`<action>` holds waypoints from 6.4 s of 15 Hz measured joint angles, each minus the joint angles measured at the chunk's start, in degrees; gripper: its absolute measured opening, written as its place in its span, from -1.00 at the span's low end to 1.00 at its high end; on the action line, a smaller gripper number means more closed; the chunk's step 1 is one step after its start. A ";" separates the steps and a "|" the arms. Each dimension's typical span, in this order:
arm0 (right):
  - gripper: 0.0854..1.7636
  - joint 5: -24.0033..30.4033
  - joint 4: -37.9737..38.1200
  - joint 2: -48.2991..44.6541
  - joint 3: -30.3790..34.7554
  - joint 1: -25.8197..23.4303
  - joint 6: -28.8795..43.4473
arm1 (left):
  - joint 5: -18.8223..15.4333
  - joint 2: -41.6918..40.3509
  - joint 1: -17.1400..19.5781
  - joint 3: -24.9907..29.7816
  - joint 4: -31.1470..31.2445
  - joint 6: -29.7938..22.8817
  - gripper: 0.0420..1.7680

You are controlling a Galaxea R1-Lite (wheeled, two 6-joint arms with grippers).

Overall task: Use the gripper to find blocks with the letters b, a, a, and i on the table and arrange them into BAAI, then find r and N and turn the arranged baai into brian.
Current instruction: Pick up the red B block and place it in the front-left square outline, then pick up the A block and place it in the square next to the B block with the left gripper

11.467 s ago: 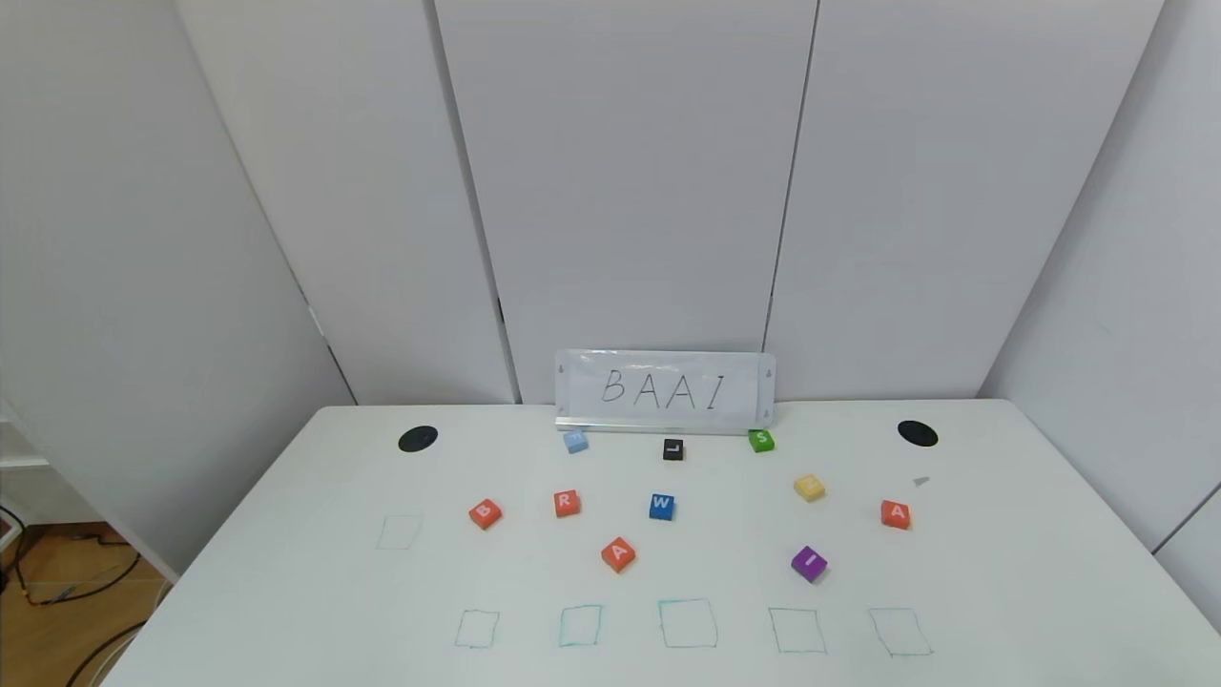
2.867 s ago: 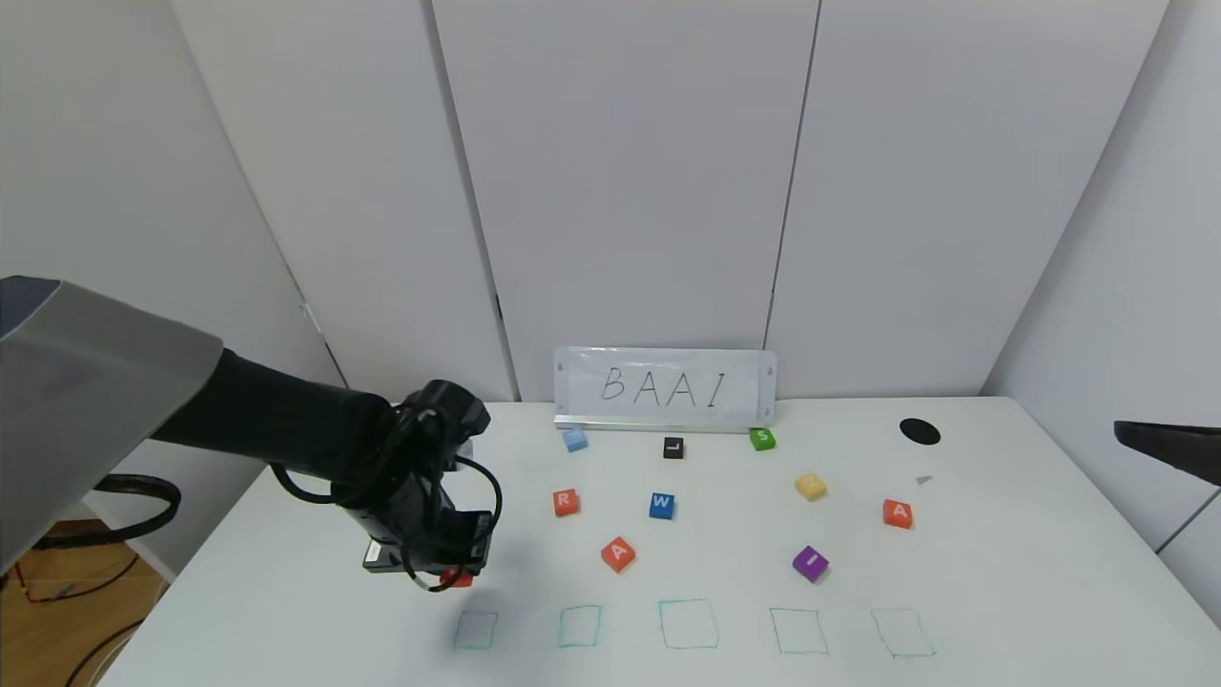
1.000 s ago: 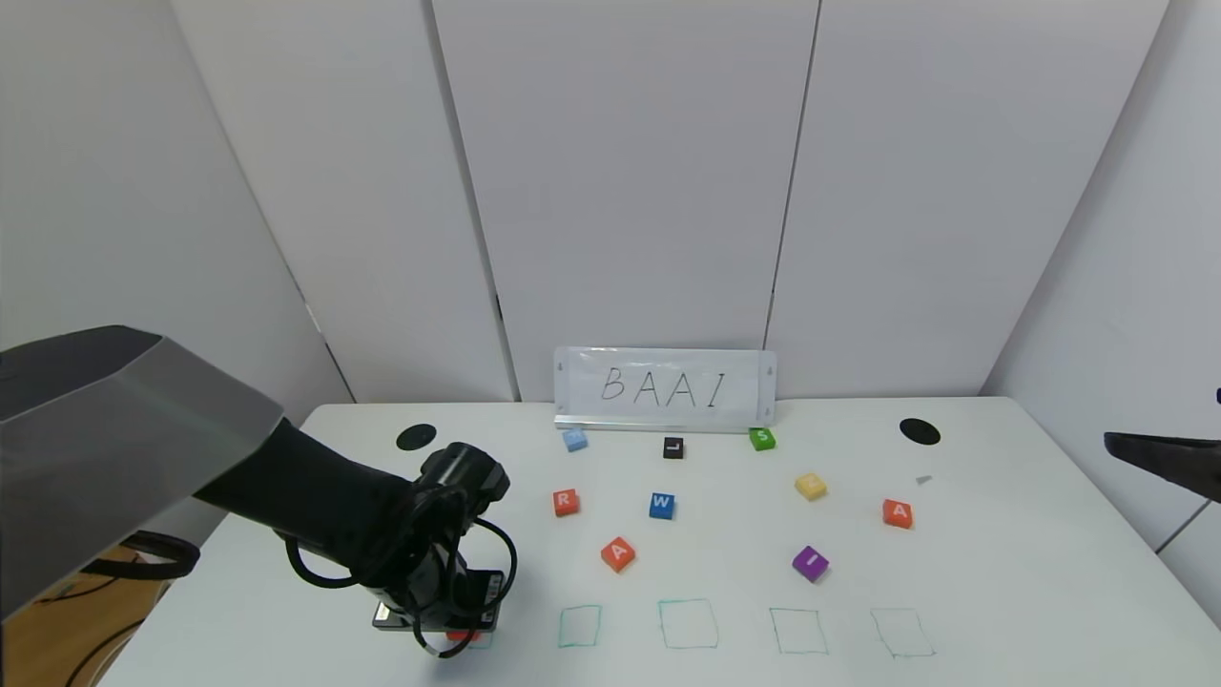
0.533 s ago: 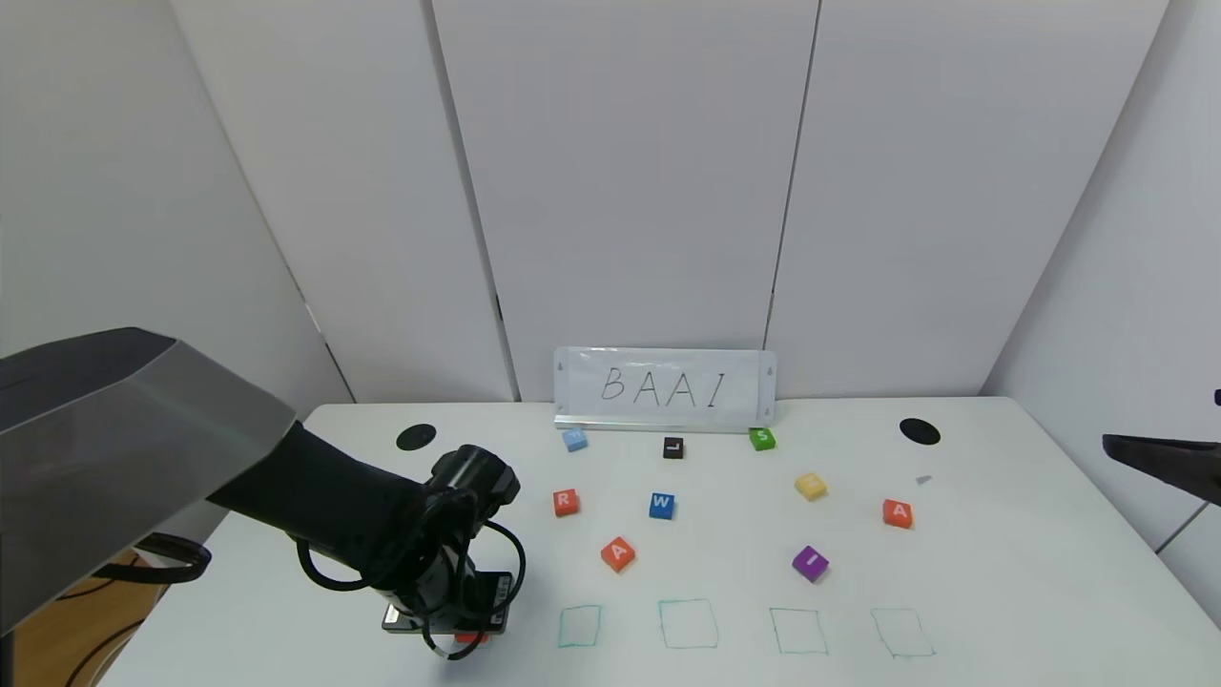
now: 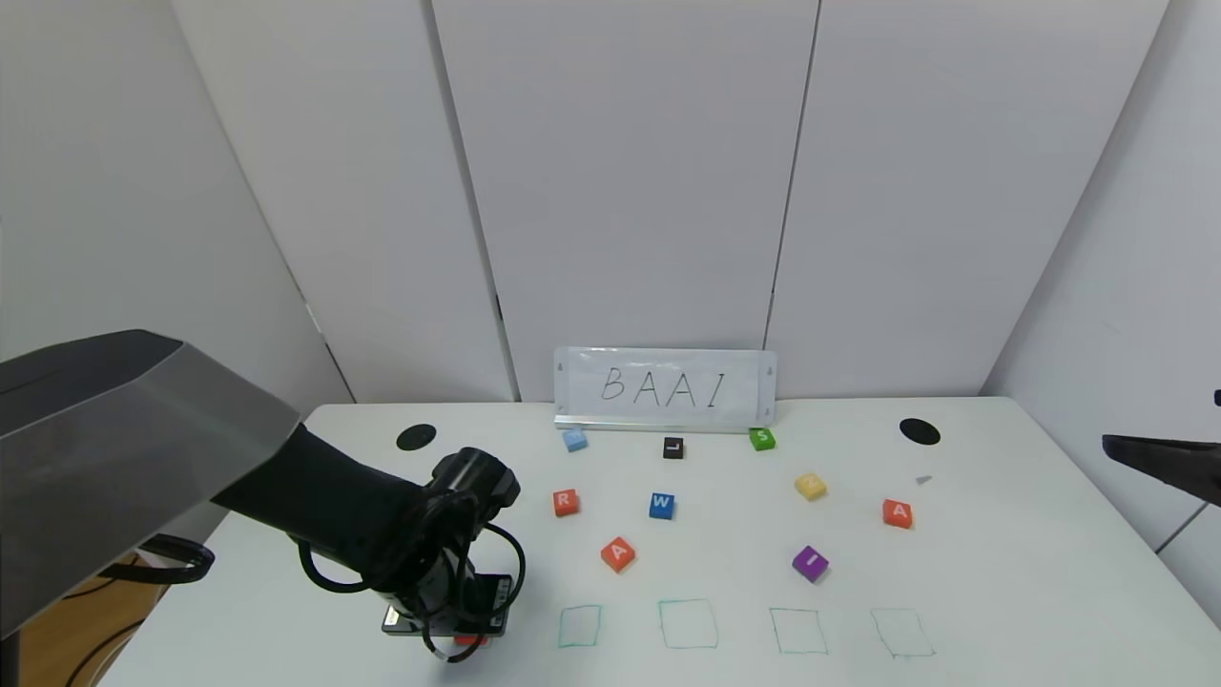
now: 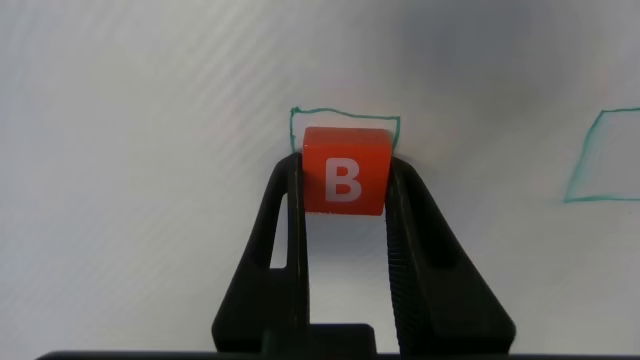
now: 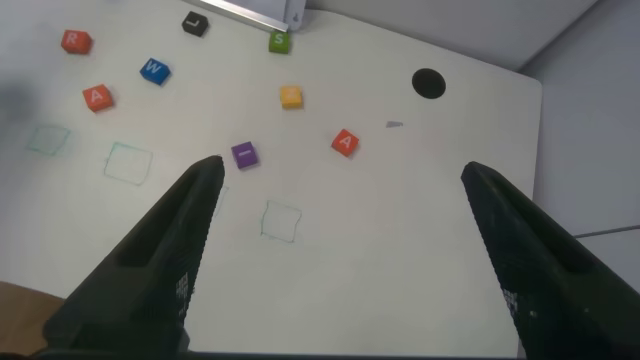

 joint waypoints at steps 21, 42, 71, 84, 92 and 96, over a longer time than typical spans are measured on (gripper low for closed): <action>0.94 0.00 0.02 0.05 0.41 0.44 -0.11 | 0.84 -3.39 -0.20 -5.21 4.49 -5.53 0.82; 0.94 -2.29 -3.21 -0.76 4.96 14.19 0.89 | -0.99 11.30 -12.24 -51.49 39.46 -52.91 0.93; 0.94 -2.38 -3.15 -1.79 5.81 15.29 0.43 | 15.41 24.75 -17.53 -56.03 35.85 -61.06 0.85; 0.94 -2.40 -3.15 -2.05 5.97 15.29 0.27 | 15.21 24.78 -17.90 -55.89 36.34 -61.01 -0.47; 0.94 -2.44 -3.17 -2.38 6.03 15.29 0.27 | 14.91 22.03 -17.58 -55.60 36.97 -58.47 -0.46; 0.94 -2.40 -3.15 -2.55 6.17 15.43 0.16 | 12.29 17.70 -17.51 -53.50 39.39 -51.13 -0.46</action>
